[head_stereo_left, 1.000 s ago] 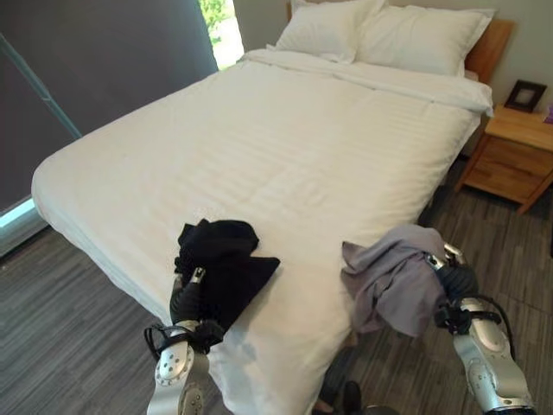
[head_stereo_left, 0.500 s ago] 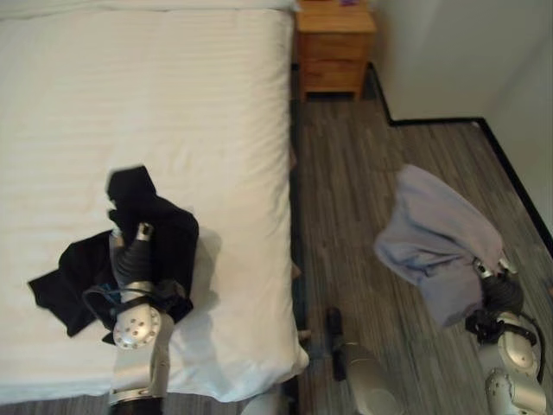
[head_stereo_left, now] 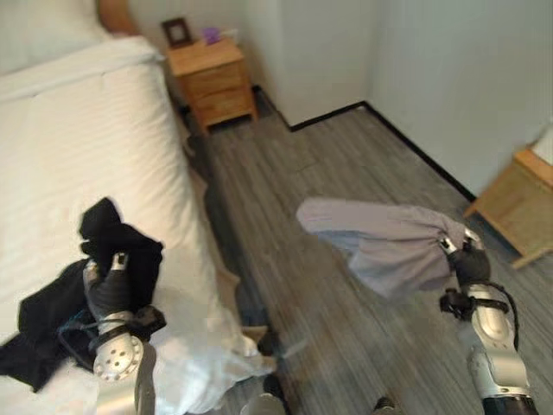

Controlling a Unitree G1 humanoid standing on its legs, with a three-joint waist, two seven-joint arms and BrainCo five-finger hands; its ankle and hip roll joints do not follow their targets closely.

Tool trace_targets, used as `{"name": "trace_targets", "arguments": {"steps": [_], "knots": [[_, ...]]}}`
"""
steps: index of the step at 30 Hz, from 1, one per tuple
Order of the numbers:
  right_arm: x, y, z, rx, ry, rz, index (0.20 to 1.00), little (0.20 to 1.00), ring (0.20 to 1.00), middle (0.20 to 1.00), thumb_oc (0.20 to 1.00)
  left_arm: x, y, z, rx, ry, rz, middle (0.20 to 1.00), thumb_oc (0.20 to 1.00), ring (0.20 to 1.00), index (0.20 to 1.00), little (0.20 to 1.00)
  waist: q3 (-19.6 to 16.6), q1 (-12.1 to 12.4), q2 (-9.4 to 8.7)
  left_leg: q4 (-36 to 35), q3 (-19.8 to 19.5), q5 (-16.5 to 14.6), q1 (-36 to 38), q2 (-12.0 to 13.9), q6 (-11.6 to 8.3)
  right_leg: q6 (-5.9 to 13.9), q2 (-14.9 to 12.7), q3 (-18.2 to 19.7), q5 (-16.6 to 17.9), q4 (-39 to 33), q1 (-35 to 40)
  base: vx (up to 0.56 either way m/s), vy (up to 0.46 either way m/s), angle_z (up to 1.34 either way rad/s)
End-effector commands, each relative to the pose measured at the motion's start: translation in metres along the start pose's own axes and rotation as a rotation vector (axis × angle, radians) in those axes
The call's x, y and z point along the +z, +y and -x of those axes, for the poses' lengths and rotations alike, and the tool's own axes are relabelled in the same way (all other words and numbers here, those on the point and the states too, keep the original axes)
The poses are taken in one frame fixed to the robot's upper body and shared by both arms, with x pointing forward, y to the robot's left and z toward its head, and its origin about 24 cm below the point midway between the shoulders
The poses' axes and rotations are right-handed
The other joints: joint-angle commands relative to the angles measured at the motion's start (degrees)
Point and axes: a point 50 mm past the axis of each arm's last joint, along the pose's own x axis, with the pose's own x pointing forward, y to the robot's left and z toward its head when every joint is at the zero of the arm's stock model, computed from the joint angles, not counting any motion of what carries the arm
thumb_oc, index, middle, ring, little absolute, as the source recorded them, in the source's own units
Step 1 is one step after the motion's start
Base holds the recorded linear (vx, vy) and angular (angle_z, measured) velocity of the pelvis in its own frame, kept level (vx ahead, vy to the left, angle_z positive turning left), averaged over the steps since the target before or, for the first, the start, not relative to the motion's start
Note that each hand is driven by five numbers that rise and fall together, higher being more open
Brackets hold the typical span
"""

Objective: Pick up bed clothes into laundry basket.

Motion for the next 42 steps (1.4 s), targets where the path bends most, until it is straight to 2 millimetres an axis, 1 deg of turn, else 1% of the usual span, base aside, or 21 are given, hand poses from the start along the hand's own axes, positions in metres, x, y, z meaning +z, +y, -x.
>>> {"name": "trace_targets", "arguments": {"steps": [1, 2, 3, 4, 5, 7, 8, 10, 11, 13, 18, 23, 24, 32, 33, 35, 36, 38, 39, 40, 42], "knots": [[0.047, -0.003, -0.006, -0.019, -0.26, 0.003, 0.2, 0.2, 0.2, 0.2, 0.2, 0.046, -0.031, -0.026, -0.132, -0.244, 0.091, 0.2, 0.2, 0.2, 0.2, 0.2, -0.92, -3.05, -0.7, 1.14, -2.29, -0.46, 4.03, 1.89, -4.64, -1.59, 2.44, 5.48, -0.43, -0.79, -1.79, 0.0, -0.314, -0.39], [0.048, -0.004, -0.004, -0.027, -0.266, 0.005, 0.2, 0.2, 0.2, 0.2, 0.2, 0.047, -0.041, -0.028, -0.16, -0.242, 0.121, 0.2, 0.2, 0.2, 0.2, 0.2, -0.81, -4.35, -0.57, 2.14, -1.92, -0.01, 4.2, 2.96, -5.18, -2.14, 3.33, 6.05, -1.04, -1.04, -1.56, 0.01, -0.186, -0.42], [0.048, -0.004, -0.004, -0.028, -0.267, 0.006, 0.2, 0.2, 0.2, 0.2, 0.2, 0.047, -0.041, -0.029, -0.161, -0.242, 0.122, 0.2, 0.2, 0.2, 0.2, 0.2, -0.71, -4.24, -0.47, 2.31, -1.93, -0.07, 4.21, 3.16, -5.3, -2.25, 3.5, 6.06, -1.06, -1.07, -1.48, 0.04, -0.234, -0.44], [0.049, -0.002, -0.002, -0.02, -0.274, 0.006, 0.2, 0.2, 0.2, 0.2, 0.2, 0.046, -0.058, -0.031, -0.192, -0.23, 0.186, 0.2, 0.2, 0.2, 0.2, 0.2, 0.01, -5.38, -0.33, 5.4, -5.52, 2.04, 4.17, 4.09, -5.87, -3.39, 5.6, 8.34, -1.8, -1.92, -1.15, 0.05, -0.197, -0.74], [0.048, 0.001, -0.002, -0.006, -0.273, -0.003, 0.2, 0.2, 0.2, 0.2, 0.2, 0.047, -0.066, -0.033, -0.208, -0.23, 0.206, 0.2, 0.2, 0.2, 0.2, 0.2, 0.54, -4.95, -0.48, 7.51, -9.01, 2.47, 3.59, 3.28, -5.66, -4.02, 6.45, 10.14, -1.72, -2.09, -1.44, 0.1, -0.238, -1.2], [0.035, 0.002, -0.001, 0.004, -0.212, -0.041, 0.2, 0.2, 0.2, 0.2, 0.2, 0.048, -0.071, -0.03, -0.23, -0.23, 0.21, 0.2, 0.2, 0.2, 0.2, 0.2, 0.87, -3.04, -2.13, 7.4, -21.12, -2.54, 0.46, -3.22, -3.07, -4.67, 7.62, 16.7, -1.72, -1.83, -1.26, 0.16, -0.21, -1.98], [0.035, 0.002, -0.001, 0.004, -0.213, -0.042, 0.2, 0.2, 0.2, 0.2, 0.2, 0.048, -0.071, -0.031, -0.23, -0.231, 0.21, 0.2, 0.2, 0.2, 0.2, 0.2, 0.75, -3.0, -2.23, 7.27, -21.06, -2.23, 0.25, -3.33, -3.0, -4.68, 7.51, 16.76, -1.52, -1.85, -1.54, 0.23, -0.184, -1.96], [0.023, -0.003, 0.007, 0.004, -0.149, -0.03, 0.2, 0.2, 0.2, 0.2, 0.2, 0.054, -0.071, -0.031, -0.235, -0.26, 0.209, 0.2, 0.2, 0.2, 0.2, 0.2, 0.07, -3.19, -2.48, 4.55, -25.92, -2.57, -1.47, -5.27, -2.53, -4.97, 8.36, 20.92, -2.14, -1.81, -0.86, 0.18, -0.059, -1.09], [0.023, -0.003, 0.007, 0.004, -0.149, -0.031, 0.2, 0.2, 0.2, 0.2, 0.2, 0.054, -0.071, -0.031, -0.236, -0.26, 0.21, 0.2, 0.2, 0.2, 0.2, 0.2, -0.04, -3.12, -2.53, 4.35, -25.84, -2.18, -1.64, -5.34, -2.5, -4.98, 8.3, 20.99, -1.89, -1.87, -1.13, 0.11, -0.024, -0.47], [0.019, -0.005, 0.008, 0.001, -0.131, -0.022, 0.2, 0.2, 0.2, 0.2, 0.2, 0.052, -0.069, -0.03, -0.217, -0.251, 0.231, 0.2, 0.2, 0.2, 0.2, 0.2, 0.07, -2.9, -2.33, 2.57, -29.98, -0.69, -3.63, -7.82, -2.25, -5.34, 9.8, 24.13, -1.66, -1.8, -0.9, 0.09, -0.029, -0.65], [0.015, -0.008, 0.014, -0.014, -0.108, -0.024, 0.2, 0.2, 0.2, 0.2, 0.2, 0.041, -0.059, -0.025, -0.18, -0.206, 0.23, 0.2, 0.2, 0.2, 0.2, 0.2, -0.22, -3.11, -1.21, -0.41, -30.77, 0.16, -2.33, -9.03, -1.66, -5.29, 11.24, 27.68, -1.99, -1.88, -0.46, 0.06, 0.027, -0.82], [0.01, -0.012, 0.019, -0.042, -0.083, -0.023, 0.2, 0.2, 0.2, 0.2, 0.2, 0.035, -0.05, -0.021, -0.148, -0.183, 0.219, 0.2, 0.2, 0.2, 0.2, 0.2, -0.87, -3.19, -0.41, -3.13, -31.17, 1.07, -0.4, -8.89, -1.39, -5.07, 11.19, 27.77, -1.24, -2.48, -0.41, 0.04, 0.105, -0.02], [0.007, -0.014, 0.022, -0.053, -0.072, -0.03, 0.2, 0.2, 0.2, 0.2, 0.2, 0.028, -0.027, -0.016, -0.069, -0.16, 0.179, 0.2, 0.2, 0.2, 0.2, 0.2, -1.1, -2.72, -0.15, -3.75, -31.39, 0.51, 0.53, -9.54, -0.71, -4.76, 10.33, 27.79, -1.43, -2.55, 0.01, 0.06, 0.127, 0.15], [0.013, -0.018, 0.018, -0.09, -0.103, -0.023, 0.2, 0.2, 0.2, 0.2, 0.2, 0.021, 0.004, -0.009, 0.047, -0.131, 0.132, 0.2, 0.2, 0.2, 0.2, 0.2, -0.8, -0.64, -0.04, -2.78, -31.37, -1.11, -0.02, -11.61, 0.72, -3.85, 7.76, 26.49, -2.33, -2.06, 0.41, 0.05, 0.125, 0.08], [0.016, -0.017, 0.015, -0.091, -0.12, -0.025, 0.2, 0.2, 0.2, 0.2, 0.2, 0.023, 0.005, -0.011, 0.058, -0.144, 0.13, 0.2, 0.2, 0.2, 0.2, 0.2, -0.65, -0.39, 0.14, -2.53, -31.4, -1.46, -0.3, -11.94, 1.11, -3.58, 7.13, 26.29, -2.79, -1.04, -0.11, 0.02, 0.141, 0.18], [0.021, -0.008, 0.007, -0.067, -0.148, -0.026, 0.2, 0.2, 0.2, 0.2, 0.2, 0.027, 0.009, -0.014, 0.082, -0.159, 0.12, 0.2, 0.2, 0.2, 0.2, 0.2, 0.32, 0.53, 0.68, -2.2, -30.58, -3.11, 0.04, -12.09, 2.63, -2.34, 6.51, 25.12, -4.27, 8.79, -4.75, 0.03, 0.135, 0.14], [0.022, -0.005, 0.006, -0.055, -0.151, -0.024, 0.2, 0.2, 0.2, 0.2, 0.2, 0.027, 0.011, -0.014, 0.09, -0.159, 0.114, 0.2, 0.2, 0.2, 0.2, 0.2, 1.06, 0.67, 0.96, -2.23, -29.89, -3.46, 0.63, -11.7, 2.89, -1.15, 6.31, 23.91, -3.06, 13.01, -7.05, 0.02, 0.111, -0.02], [0.021, 0.001, 0.004, -0.03, -0.149, -0.013, 0.2, 0.2, 0.2, 0.2, 0.2, 0.028, 0.014, -0.015, 0.103, -0.164, 0.096, 0.2, 0.2, 0.2, 0.2, 0.2, 2.49, 0.85, 1.16, -3.13, -27.75, -4.14, 2.77, -11.28, 3.29, 1.8, 4.68, 21.76, 2.34, 22.04, -13.46, 0.03, 0.09, -0.4], [0.021, 0.001, 0.004, -0.03, -0.149, -0.013, 0.2, 0.2, 0.2, 0.2, 0.2, 0.028, 0.014, -0.015, 0.103, -0.164, 0.096, 0.2, 0.2, 0.2, 0.2, 0.2, 2.46, 0.91, 1.11, -3.16, -27.68, -4.12, 2.75, -11.32, 3.3, 1.81, 4.65, 21.86, 2.28, 22.19, -13.6, 0.24, 0.067, -0.84], [0.017, 0.012, 0.005, 0.04, -0.125, -0.025, 0.2, 0.2, 0.2, 0.2, 0.2, 0.029, 0.014, -0.016, 0.095, -0.17, 0.085, 0.2, 0.2, 0.2, 0.2, 0.2, 3.94, -0.35, 1.32, -5.13, -27.62, -5.06, 6.3, -10.66, 3.13, 1.21, 4.67, 18.98, 3.96, 19.85, -20.6, 0.22, 0.028, -0.81], [0.016, 0.013, 0.005, 0.052, -0.119, -0.022, 0.2, 0.2, 0.2, 0.2, 0.2, 0.029, 0.014, -0.016, 0.087, -0.168, 0.082, 0.2, 0.2, 0.2, 0.2, 0.2, 3.94, -0.79, 1.33, -5.72, -27.7, -5.61, 7.22, -10.21, 2.9, 0.55, 4.77, 17.97, 3.7, 16.42, -20.31, 0.25, -0.036, -0.48]]}}
